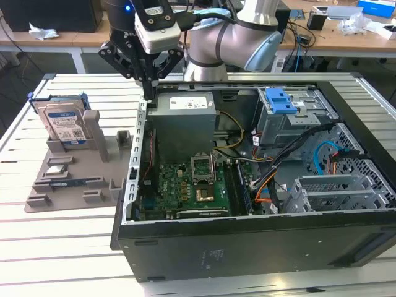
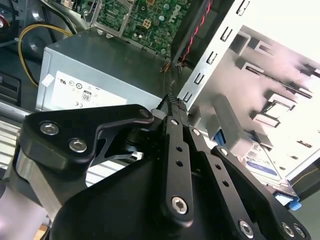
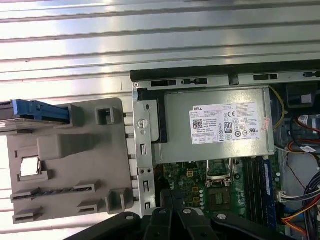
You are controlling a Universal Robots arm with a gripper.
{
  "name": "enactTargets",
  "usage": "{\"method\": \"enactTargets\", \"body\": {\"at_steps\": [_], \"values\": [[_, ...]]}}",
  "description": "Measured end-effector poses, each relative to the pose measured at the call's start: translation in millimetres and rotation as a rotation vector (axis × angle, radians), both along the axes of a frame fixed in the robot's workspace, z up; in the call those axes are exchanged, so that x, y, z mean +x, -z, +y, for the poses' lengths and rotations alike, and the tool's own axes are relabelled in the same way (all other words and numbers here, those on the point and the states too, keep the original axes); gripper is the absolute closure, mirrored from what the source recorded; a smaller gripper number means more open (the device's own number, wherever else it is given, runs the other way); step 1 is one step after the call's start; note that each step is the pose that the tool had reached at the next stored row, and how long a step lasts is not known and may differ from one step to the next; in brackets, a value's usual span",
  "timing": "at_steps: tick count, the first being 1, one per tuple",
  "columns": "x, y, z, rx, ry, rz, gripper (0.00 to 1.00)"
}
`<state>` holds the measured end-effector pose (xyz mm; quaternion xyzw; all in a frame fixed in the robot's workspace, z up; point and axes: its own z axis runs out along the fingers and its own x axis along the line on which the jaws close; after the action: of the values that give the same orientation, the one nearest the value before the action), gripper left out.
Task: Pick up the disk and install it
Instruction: 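Reach for the disk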
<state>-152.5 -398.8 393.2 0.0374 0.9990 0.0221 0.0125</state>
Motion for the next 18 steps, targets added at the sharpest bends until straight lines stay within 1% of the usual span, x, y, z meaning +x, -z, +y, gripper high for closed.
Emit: {"method": "enactTargets", "body": {"at_steps": [1, 3, 8, 18], "values": [[-0.8, 0.0, 0.0, 0.0001, 0.0, 0.0, 0.89], [-7.3, 0.1, 0.0, 0.0001, 0.0, 0.0, 0.89], [-16.6, 0.1, 0.0, 0.0, 0.0, 0.0, 0.89], [-33.3, 0.3, 0.0, 0.0001, 0.0, -0.0001, 0.89]]}}
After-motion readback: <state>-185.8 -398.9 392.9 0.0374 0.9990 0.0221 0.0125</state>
